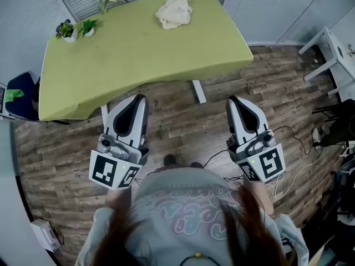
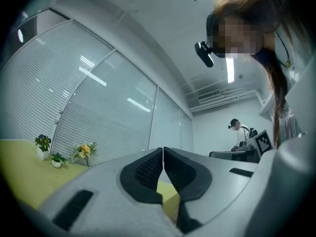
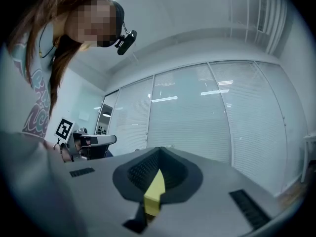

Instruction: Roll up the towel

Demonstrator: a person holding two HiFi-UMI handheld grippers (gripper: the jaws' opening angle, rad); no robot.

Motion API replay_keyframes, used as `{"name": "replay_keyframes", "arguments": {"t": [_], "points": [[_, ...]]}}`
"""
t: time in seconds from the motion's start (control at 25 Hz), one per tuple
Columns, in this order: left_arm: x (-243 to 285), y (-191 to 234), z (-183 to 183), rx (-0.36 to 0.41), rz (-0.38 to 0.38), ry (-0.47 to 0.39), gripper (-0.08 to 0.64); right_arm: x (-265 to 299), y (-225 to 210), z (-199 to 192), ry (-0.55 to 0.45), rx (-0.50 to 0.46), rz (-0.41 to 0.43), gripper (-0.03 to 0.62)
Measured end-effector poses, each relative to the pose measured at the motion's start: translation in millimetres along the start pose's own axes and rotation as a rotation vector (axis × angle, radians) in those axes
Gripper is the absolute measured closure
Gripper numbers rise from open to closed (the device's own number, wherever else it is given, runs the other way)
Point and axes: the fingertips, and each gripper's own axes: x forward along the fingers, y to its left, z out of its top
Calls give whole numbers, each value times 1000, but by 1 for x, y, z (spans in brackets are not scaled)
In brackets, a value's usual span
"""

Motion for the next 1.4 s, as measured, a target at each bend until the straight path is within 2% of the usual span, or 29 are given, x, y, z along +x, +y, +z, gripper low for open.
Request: {"name": "replay_keyframes", "arguments": {"t": [0.16, 0.36, 0.44, 0.56, 0.68, 0.96, 1.4], "points": [[-3, 8, 0, 1, 10, -4, 543, 5, -2, -3, 0, 4, -12, 588], [-5, 19, 1, 42, 10, 2, 541, 16, 0, -7, 7, -21, -40, 577], [-8, 28, 2, 32, 18, -2, 524, 22, 5, -12, 25, -24, -36, 435], [-9, 38, -1, 15, 9, 1, 349, 33, 15, -21, 57, -30, -26, 414], [-10, 45, -7, 16, 3, 18, 341, 41, 20, -27, 72, -32, -34, 353], [-2, 64, -26, -7, 26, 51, 341, 49, 5, -39, 104, -18, -64, 345], [76, 121, -50, 26, 99, 84, 341, 131, -75, -63, 77, 56, -28, 345]]}}
